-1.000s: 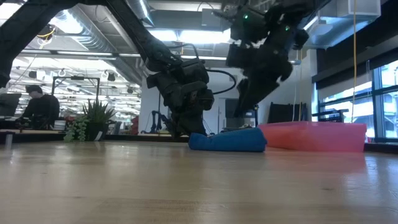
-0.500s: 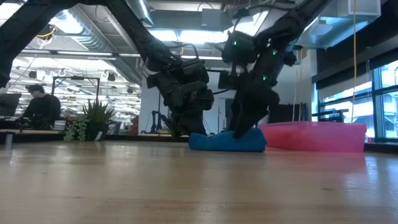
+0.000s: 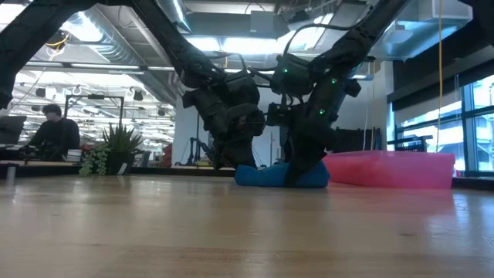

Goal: Roll microfiber towels into tight, uniform cylinder then place into a basket
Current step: Put the rolled blue microfiber towel into the bin

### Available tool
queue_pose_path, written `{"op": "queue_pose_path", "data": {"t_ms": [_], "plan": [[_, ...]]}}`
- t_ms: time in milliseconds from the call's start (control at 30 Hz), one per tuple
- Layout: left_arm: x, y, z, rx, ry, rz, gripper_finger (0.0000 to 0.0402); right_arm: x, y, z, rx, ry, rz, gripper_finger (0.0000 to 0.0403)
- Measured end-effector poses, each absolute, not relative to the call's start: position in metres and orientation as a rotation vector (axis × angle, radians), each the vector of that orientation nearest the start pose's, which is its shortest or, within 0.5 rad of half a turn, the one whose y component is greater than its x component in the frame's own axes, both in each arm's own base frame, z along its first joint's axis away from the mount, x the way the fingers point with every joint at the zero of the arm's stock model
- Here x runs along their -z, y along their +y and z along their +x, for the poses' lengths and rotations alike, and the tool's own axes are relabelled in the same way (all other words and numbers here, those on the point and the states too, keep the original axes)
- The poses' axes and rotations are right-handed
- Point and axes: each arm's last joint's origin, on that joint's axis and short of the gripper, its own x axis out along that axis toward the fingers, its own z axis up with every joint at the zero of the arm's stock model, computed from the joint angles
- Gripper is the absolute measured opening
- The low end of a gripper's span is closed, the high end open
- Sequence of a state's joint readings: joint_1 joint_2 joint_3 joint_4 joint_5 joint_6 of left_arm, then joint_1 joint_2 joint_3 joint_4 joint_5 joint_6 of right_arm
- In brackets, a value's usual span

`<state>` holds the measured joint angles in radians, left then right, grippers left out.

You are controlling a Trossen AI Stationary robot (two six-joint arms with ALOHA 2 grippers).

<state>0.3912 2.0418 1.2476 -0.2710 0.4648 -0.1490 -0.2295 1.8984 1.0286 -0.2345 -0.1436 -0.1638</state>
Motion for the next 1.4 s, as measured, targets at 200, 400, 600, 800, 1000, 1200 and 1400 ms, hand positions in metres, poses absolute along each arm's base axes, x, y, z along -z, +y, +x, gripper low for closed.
{"op": "queue_pose_path", "data": {"t_ms": [200,400,600,800,1000,1200,1400], "plan": [[-0.1241,0.1405,0.3744,-0.010,0.979,-0.577,0.0000,-0.1181,-0.0762,0.3439,0.003,1.090,0.044,0.0399],[-0.1240,0.1406,0.3744,-0.012,0.979,-0.576,0.0000,-0.1175,-0.0762,0.3437,-0.004,1.093,0.029,0.0395],[-0.1240,0.1406,0.3744,-0.013,0.979,-0.575,0.0000,-0.1171,-0.0766,0.3434,-0.028,1.093,0.005,0.0345],[-0.1241,0.1406,0.3745,-0.013,0.978,-0.575,0.0000,-0.1169,-0.0769,0.3438,-0.027,1.090,0.004,0.0264],[-0.1239,0.1409,0.3745,-0.016,0.977,-0.572,0.0000,-0.1172,-0.0769,0.3449,-0.030,1.076,0.000,0.0208],[-0.1236,0.1409,0.3746,-0.016,0.977,-0.573,0.0000,-0.1175,-0.0768,0.3456,-0.031,1.068,-0.001,0.0174],[-0.1241,0.1414,0.3758,-0.018,0.961,-0.564,0.0000,-0.1180,-0.0769,0.3467,-0.030,1.053,-0.004,0.0152]]}}
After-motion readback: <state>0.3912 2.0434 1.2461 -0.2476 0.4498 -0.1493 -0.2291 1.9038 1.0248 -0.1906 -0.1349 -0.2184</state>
